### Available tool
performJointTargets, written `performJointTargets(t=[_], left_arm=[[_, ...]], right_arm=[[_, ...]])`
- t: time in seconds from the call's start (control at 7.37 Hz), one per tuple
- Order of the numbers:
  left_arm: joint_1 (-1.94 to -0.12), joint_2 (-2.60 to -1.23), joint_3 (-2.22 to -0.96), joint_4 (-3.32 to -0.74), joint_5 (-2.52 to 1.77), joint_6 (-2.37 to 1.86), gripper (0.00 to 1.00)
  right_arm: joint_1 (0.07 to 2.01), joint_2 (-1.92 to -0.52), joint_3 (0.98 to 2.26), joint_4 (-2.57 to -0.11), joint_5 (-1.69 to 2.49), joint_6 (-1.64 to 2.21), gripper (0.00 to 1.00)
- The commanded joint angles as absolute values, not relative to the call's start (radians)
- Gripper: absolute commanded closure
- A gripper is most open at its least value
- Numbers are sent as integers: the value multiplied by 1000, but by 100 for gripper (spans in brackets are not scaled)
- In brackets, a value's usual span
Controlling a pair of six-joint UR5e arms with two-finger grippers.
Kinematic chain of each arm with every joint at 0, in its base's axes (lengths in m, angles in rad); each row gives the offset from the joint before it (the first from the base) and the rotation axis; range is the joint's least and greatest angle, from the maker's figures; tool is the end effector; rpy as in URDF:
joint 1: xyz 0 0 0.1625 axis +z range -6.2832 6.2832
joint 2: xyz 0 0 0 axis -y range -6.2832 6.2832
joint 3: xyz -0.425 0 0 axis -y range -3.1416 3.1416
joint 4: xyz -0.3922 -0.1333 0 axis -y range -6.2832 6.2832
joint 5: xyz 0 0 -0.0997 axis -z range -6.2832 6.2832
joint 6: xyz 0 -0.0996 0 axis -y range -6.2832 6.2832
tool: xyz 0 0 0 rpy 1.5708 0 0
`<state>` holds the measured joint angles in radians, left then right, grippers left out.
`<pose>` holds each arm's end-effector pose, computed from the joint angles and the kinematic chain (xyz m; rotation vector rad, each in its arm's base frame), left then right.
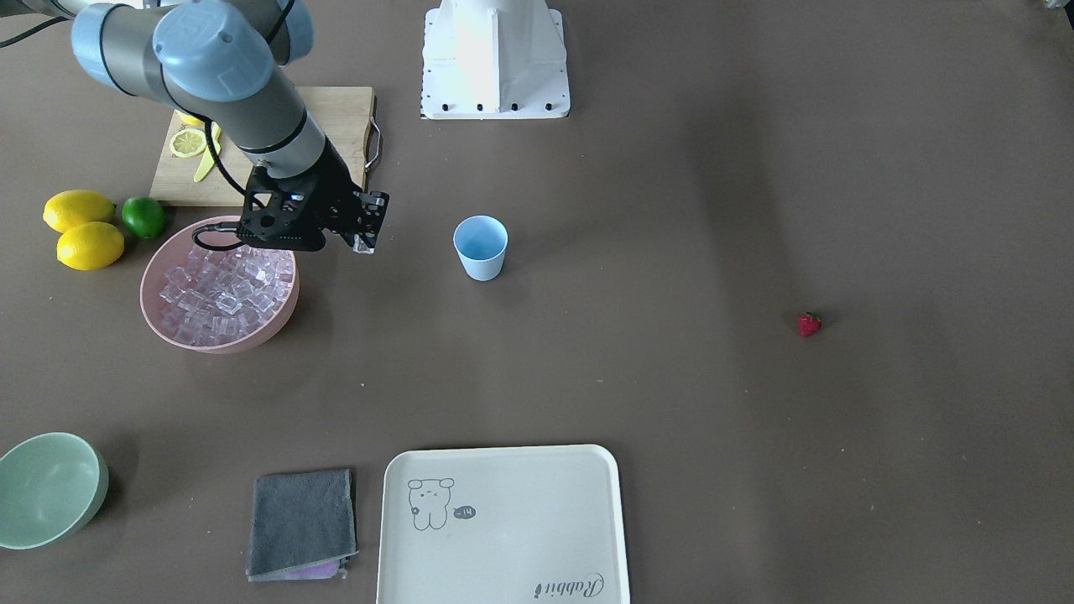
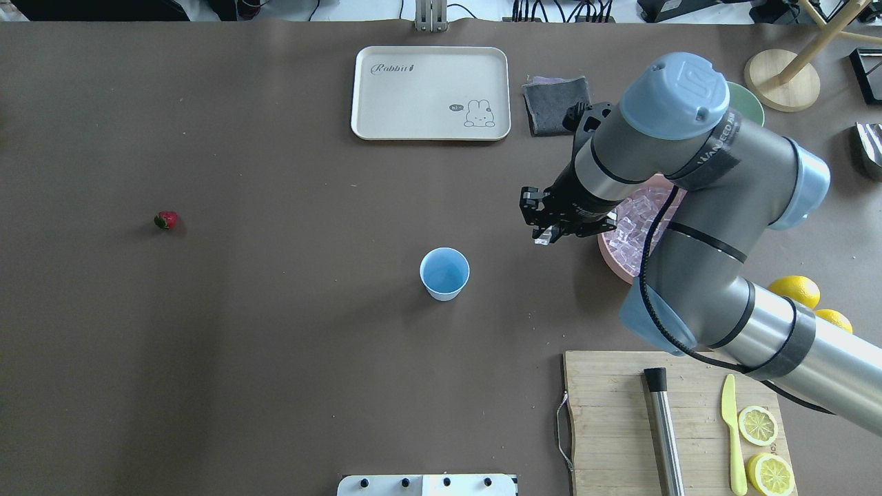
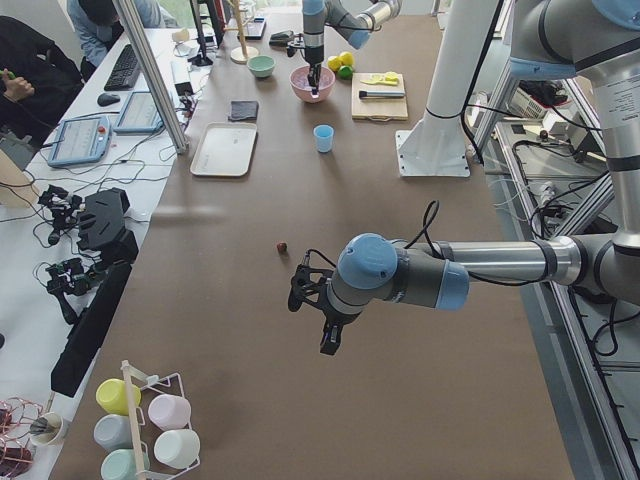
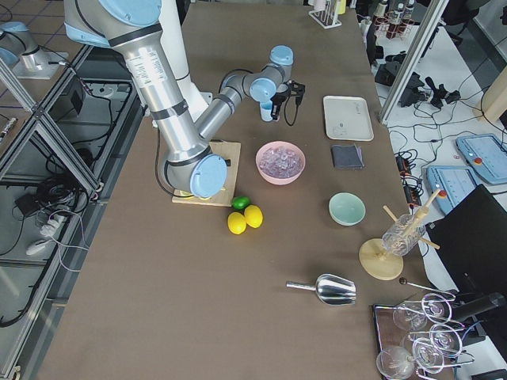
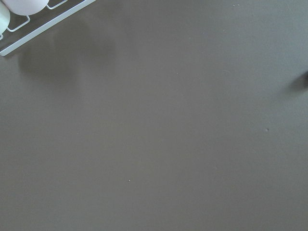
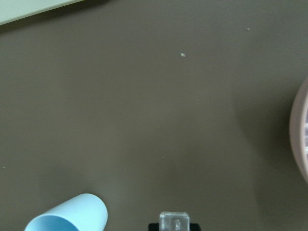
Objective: Put ice and strawberries in cup
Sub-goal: 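Carry the ice cube with the right gripper to the blue cup, then open the right gripper above the blue cup to drop the cube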
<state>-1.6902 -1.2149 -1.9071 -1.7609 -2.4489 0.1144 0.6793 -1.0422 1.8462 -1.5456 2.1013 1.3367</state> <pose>-0.0983 -0.3438 0.6143 0.2605 0.8513 0.0702 -0.4281 -0.4522 0.2316 -0.0914 -0.9460 0.1914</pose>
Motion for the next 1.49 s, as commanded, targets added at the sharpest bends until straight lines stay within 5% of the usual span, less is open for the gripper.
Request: performJointTargets(t=[0.0,0.95,1.09,1.22,1.36], left_arm=[[-1690,-1215,-1901,-1761,-2450,114,2],[-1692,-1215,-1893,-1759,-2450,113,2],[-1692,-1216,-1891,-1759,-2450,114,2],[-1693,-1216,-1890,-1759,-2450,112,2],[-1694,-1216,-1890,-1759,-2450,112,2]], right_arm=[[606,-964,1826,-1548,2039,1426,100],[545,-862,1707,-1536,2003,1460,100],[529,-850,1706,-1537,1984,1474,84],[523,-847,1701,-1536,1979,1492,46],[525,-847,1701,-1536,1979,1494,45]])
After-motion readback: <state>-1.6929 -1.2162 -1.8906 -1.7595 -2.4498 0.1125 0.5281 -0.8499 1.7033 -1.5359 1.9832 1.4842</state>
